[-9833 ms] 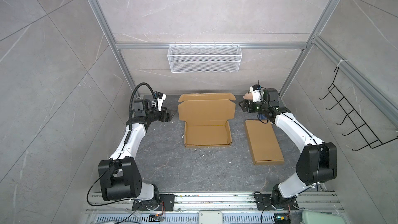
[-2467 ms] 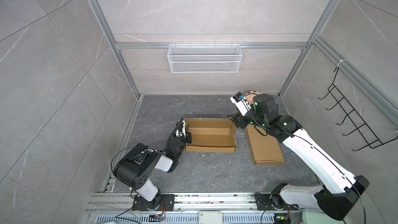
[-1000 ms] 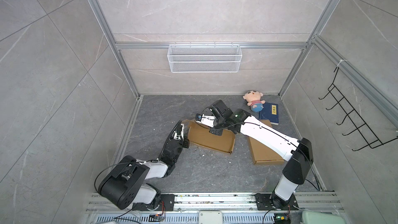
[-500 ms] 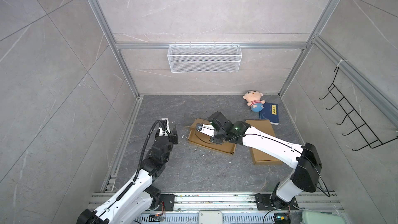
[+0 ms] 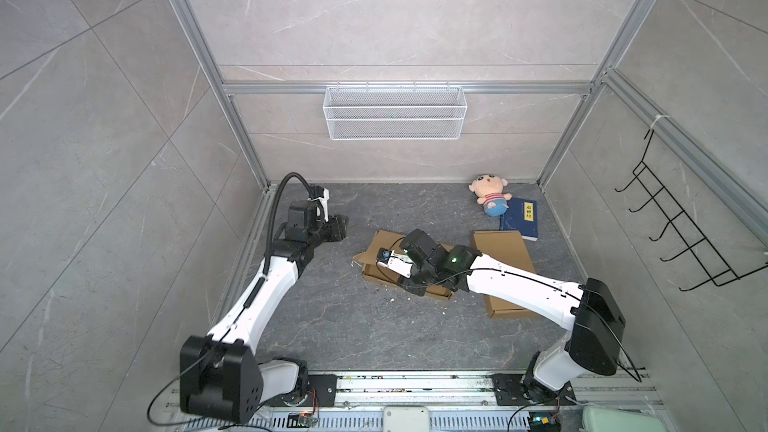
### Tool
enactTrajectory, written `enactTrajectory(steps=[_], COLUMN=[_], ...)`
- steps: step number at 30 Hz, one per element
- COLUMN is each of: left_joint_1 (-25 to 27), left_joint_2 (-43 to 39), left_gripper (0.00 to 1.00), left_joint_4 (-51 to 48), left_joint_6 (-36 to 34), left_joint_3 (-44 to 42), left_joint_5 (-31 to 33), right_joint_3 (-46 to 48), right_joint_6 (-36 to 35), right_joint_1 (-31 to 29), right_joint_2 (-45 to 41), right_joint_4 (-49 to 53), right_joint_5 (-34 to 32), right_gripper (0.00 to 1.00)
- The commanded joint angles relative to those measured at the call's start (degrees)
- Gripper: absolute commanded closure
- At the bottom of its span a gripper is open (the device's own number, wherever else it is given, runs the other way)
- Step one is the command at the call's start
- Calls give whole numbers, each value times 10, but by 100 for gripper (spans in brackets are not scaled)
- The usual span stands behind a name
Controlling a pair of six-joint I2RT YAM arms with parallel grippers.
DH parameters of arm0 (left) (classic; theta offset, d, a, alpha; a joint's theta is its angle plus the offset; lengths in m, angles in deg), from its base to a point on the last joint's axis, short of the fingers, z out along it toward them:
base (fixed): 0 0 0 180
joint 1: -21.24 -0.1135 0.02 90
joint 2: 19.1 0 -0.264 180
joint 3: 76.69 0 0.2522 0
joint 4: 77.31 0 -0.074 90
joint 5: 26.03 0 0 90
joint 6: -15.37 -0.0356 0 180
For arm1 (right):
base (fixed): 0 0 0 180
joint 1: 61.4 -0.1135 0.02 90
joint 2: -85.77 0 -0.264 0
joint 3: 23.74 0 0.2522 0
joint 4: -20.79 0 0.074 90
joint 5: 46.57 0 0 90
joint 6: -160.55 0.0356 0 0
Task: Fold the paper box
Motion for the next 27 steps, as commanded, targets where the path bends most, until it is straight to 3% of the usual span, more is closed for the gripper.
enactTrajectory(steps=[1,6,12,14,21,27], left_joint_1=[-5,18,34,34,34,36], left_joint_2=[76,149,203,211,241,240], left_gripper=[40,32,27,26,26,28], left_joint_4=[-56,-61,-84,-89,-77,-48], left_joint_6=[10,-5,-32,-40,-36,-15], left_joint_3=[50,75,91,94,90,55], left_joint_5=[-171,-173,-155,-152,-165,-173], right_joint_3=[-19,-5,29,65,152,168], right_joint_6=[82,193,418,462,503,497], right_joint_1=[34,114,251,284,318,323], right_joint_2=[-26,-78,-96,-100,-91,-44], right_joint_4=[33,0,46,49,-11,-56], right_joint_5=[110,177,105,109,140,174], right_gripper=[41,39,43,42,25,24])
